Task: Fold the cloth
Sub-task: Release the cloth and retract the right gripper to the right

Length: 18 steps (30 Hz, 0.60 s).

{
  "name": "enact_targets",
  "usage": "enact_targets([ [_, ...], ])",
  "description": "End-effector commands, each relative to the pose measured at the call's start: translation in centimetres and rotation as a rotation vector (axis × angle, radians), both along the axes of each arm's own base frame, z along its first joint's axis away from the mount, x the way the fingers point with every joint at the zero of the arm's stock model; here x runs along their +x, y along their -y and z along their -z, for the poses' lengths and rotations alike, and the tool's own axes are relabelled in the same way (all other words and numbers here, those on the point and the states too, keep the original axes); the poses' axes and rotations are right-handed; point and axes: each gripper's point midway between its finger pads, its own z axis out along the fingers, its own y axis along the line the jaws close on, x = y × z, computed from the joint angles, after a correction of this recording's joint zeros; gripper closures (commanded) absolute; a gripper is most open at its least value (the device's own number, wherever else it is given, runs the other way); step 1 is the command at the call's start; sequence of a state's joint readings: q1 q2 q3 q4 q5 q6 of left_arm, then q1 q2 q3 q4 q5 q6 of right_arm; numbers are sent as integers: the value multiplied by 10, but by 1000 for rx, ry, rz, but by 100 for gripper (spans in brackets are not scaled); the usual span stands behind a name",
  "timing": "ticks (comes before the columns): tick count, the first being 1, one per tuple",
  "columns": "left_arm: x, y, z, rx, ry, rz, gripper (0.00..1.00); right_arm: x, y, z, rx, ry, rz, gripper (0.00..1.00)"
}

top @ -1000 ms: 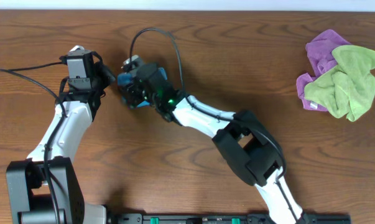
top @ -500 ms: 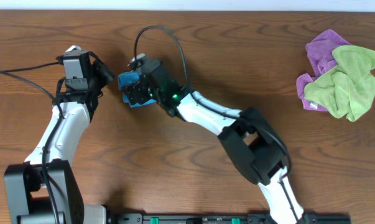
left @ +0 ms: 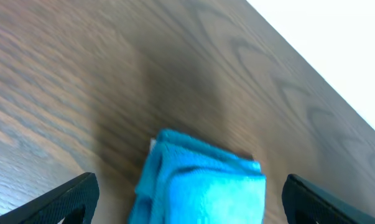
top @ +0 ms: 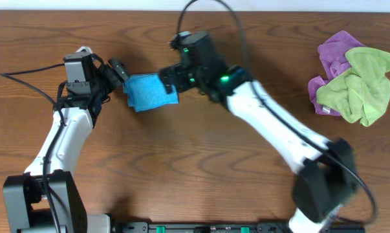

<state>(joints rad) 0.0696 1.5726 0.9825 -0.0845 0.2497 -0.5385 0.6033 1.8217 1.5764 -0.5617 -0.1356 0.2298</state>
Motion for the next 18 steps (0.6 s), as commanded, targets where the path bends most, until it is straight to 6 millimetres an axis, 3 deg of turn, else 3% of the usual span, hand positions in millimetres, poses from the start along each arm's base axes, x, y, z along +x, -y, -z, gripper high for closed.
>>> enact_targets([
  [1, -6, 10, -5, -42, -2, 49, 5, -10, 30, -27, -77, 55, -60, 1],
  [9, -21, 14, 8, -61, -86, 58, 5, -43, 105, -24, -198, -7, -19, 1],
  [18, -23, 20, 8, -121, -98, 49, 5, -91, 176, 5, -174, -11, 129, 1],
])
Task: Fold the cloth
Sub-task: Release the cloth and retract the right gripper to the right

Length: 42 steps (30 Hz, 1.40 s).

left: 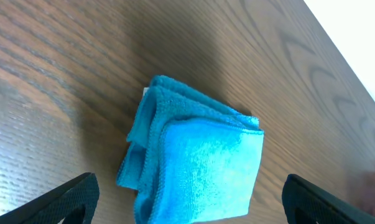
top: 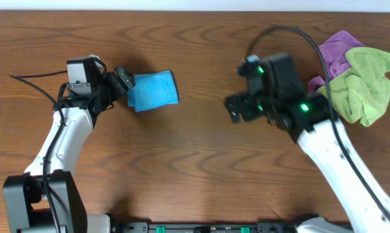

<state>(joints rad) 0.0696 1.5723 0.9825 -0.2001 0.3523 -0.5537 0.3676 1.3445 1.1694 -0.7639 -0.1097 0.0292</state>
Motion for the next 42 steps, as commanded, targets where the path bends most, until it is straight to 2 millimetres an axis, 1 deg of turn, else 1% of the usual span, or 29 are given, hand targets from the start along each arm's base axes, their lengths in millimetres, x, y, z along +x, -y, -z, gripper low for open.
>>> enact_targets([
  [1, -1, 2, -8, -33, 9, -17, 5, -20, 22, 6, 14, 22, 49, 1],
  [6, -9, 3, -2, -40, -31, -17, 5, -54, 48, 24, 57, 37, 143, 1],
  [9, -16, 6, 3, -54, -67, -9, 5, -74, 60, 40, 79, 30, 204, 1],
  [13, -24, 6, 9, -56, -109, -10, 5, -95, 71, 58, 123, 20, 281, 1],
  [15, -28, 7, 12, -58, -127, -11, 5, -100, 74, 62, 141, 27, 304, 1],
  [18, -31, 7, 21, -61, -159, -11, 5, -104, 75, 61, 150, 43, 305, 1],
  [25, -35, 8, 51, -80, -246, -33, 5, -105, 75, 62, 149, 38, 305, 1],
  [31, -39, 10, 77, -97, -318, -35, 5, -114, 76, 70, 135, -11, 304, 1],
  [33, -39, 13, 83, -108, -332, -35, 5, -114, 76, 70, 134, -12, 304, 1],
  [42, -26, 39, 104, -167, -334, -26, 4, -114, 76, 70, 134, -12, 304, 1],
])
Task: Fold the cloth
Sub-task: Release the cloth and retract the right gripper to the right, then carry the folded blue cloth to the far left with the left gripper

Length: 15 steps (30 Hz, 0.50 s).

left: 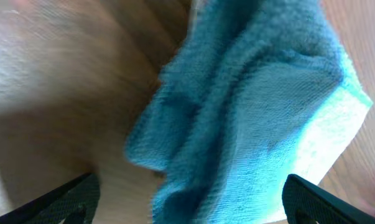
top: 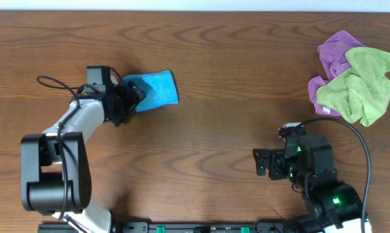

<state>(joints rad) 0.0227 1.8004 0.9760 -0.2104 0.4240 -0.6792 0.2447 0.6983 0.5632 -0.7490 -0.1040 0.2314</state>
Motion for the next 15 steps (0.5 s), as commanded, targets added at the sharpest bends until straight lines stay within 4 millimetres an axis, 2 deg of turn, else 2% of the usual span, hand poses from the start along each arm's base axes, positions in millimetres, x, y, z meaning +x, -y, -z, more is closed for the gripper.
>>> enact_targets([
  [1, -6, 10, 19, -28, -52, -8, 1, -1, 1, 1, 12, -8, 18, 1],
  [2, -4, 11, 21, -28, -47, -4, 0, -1, 1, 1, 12, -8, 18, 1],
  [5, 3, 12, 27, -20, -26, -2, 28, -1, 1, 1, 12, -8, 18, 1],
  [8, 9, 7, 35, 20, -14, -16, 46, -1, 1, 1, 12, -8, 18, 1],
  [9, 10, 6, 38, 26, -11, -19, 55, -1, 1, 1, 12, -8, 18, 1],
  [10, 13, 7, 42, 25, -5, -18, 77, -1, 1, 1, 12, -8, 18, 1],
  [11, 15, 7, 44, 21, 1, -16, 90, -1, 1, 1, 12, -8, 18, 1],
  [12, 17, 8, 45, 18, 11, -13, 94, -1, 1, 1, 12, -8, 18, 1],
  [15, 30, 10, 35, 6, 79, -5, 94, -1, 1, 1, 12, -8, 18, 1],
])
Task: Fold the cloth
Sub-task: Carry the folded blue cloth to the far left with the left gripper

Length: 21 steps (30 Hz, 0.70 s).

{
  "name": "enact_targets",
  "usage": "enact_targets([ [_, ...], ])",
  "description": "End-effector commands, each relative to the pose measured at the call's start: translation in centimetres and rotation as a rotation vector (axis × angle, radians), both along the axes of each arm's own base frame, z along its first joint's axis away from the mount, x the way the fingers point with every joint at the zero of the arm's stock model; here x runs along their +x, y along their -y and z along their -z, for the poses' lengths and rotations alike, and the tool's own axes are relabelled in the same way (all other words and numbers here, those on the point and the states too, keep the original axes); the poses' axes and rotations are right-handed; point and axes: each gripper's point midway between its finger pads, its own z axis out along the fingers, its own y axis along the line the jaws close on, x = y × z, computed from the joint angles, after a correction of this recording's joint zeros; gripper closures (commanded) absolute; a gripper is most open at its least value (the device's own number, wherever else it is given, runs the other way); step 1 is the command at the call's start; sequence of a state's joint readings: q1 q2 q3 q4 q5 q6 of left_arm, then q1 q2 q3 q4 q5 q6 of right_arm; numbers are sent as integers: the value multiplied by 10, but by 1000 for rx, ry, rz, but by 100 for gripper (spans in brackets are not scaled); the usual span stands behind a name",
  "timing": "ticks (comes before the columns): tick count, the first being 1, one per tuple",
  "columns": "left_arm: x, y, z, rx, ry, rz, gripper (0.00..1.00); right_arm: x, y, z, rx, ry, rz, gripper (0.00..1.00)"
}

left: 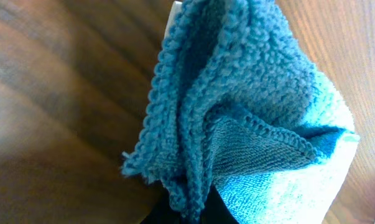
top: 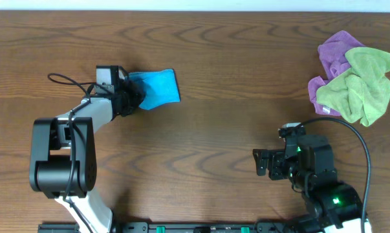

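Observation:
A blue cloth lies folded into a small layered pad on the wooden table, left of centre toward the back. My left gripper is at the cloth's left edge and shut on it. In the left wrist view the bunched layers of the blue cloth run down into my left gripper, whose dark fingers pinch the folded edge at the bottom of the frame. My right gripper sits far off at the front right, its fingers apart and holding nothing.
A purple cloth and a green cloth lie crumpled together at the back right. The right arm's base fills the front right corner. The left arm's cable loops beside its wrist.
My left gripper stood open around the blue cloth's left edge; now it is shut on that edge and sits slightly farther back. The right arm has not moved.
My right gripper was at the blue cloth's right side while the left stood open at its left. Then the right arm was away at mid-table and the cloth lay folded. Later the right arm sat at the front right, and the left closed in and has now gripped the cloth's edge.

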<state>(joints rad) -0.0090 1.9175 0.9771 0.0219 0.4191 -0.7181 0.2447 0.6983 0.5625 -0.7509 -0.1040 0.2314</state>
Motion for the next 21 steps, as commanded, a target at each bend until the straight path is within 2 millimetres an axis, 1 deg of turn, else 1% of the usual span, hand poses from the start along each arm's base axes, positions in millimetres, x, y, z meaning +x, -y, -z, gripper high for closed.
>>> enact_targets([
  [1, 4, -2, 7, 13, 20, -3, 94, 0, 1, 1, 12, -5, 18, 1],
  [3, 22, -5, -17, 6, 117, -11, 94, 0, 1, 0, 12, -5, 18, 1],
  [5, 45, -14, -50, 12, 222, -33, 94, 0, 1, 1, 12, -5, 18, 1],
  [6, 53, -21, -63, 22, 253, -53, 94, 0, 1, 1, 12, -5, 18, 1],
  [9, 79, -42, -102, 65, 338, -122, 94, 0, 1, 1, 12, -5, 18, 1],
  [12, 98, -65, -130, 123, 379, -216, 94, 0, 1, 1, 12, -5, 18, 1],
  [14, 109, -85, -151, 204, 414, -300, 94, 0, 1, 1, 12, -5, 18, 1],
  [17, 116, -106, -166, 281, 446, -388, 94, 0, 1, 1, 12, -5, 18, 1],
  [18, 118, -111, -168, 303, 453, -412, 94, 0, 1, 1, 12, -5, 18, 1],
  [21, 123, -121, -163, 340, 462, -454, 94, 0, 1, 1, 12, -5, 18, 1],
])
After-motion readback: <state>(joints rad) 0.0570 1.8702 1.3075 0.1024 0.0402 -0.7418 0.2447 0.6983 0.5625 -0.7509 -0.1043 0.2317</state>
